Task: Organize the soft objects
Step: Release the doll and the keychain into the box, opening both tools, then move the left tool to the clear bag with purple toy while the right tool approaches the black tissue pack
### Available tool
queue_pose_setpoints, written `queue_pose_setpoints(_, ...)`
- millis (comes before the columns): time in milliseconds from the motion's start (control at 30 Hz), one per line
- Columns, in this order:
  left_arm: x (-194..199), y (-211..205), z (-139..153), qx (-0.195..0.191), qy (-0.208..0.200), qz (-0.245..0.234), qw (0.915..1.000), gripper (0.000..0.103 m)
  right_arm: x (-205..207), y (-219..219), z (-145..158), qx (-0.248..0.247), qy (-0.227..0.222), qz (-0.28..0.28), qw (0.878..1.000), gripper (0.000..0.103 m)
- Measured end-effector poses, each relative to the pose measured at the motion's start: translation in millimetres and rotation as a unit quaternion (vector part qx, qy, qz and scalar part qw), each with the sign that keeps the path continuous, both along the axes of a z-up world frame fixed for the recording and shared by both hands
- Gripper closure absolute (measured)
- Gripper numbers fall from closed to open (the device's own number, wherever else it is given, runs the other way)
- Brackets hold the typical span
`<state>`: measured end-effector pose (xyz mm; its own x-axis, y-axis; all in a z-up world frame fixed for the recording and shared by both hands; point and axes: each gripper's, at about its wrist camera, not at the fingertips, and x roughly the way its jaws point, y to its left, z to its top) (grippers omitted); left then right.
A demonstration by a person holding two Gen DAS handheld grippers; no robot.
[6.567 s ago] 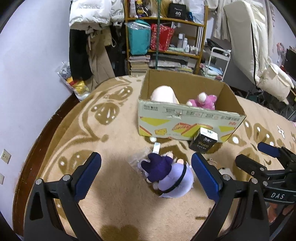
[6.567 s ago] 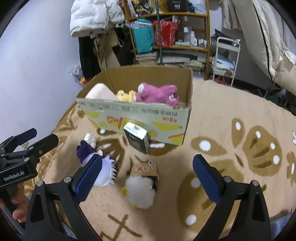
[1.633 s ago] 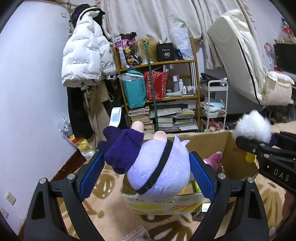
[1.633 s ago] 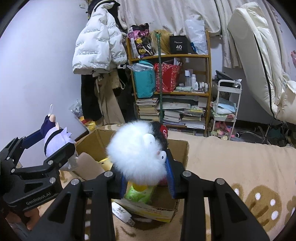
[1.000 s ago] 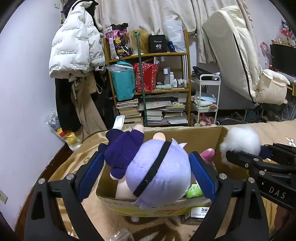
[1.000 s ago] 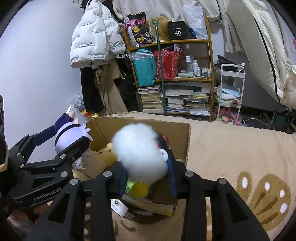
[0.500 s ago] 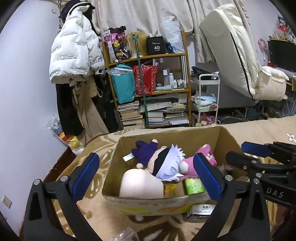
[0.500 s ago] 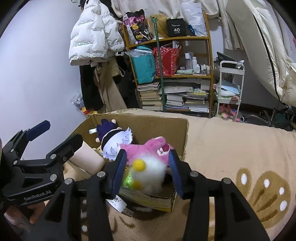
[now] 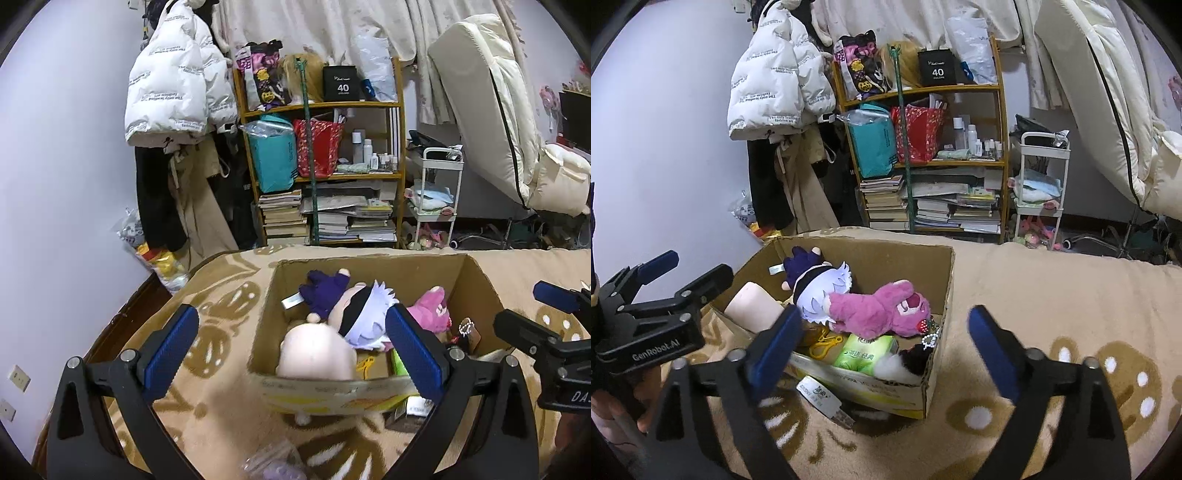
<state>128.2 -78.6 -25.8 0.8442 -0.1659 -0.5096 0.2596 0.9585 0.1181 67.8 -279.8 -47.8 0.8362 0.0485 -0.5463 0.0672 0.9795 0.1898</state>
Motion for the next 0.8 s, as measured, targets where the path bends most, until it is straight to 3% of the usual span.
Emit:
queue_pose_setpoints(433,-23,29,-2,0.021,0.049,0.022,0.9983,0.003,-24,22,8,-0.031,0.007,0.010,0.999,0.002)
queue_pose_setpoints(800,-45,36,-7,0.035,0.080,0.017,0.9960,0.003,-43,39,10,-0.025,0.016,0.013,0.999,0.002)
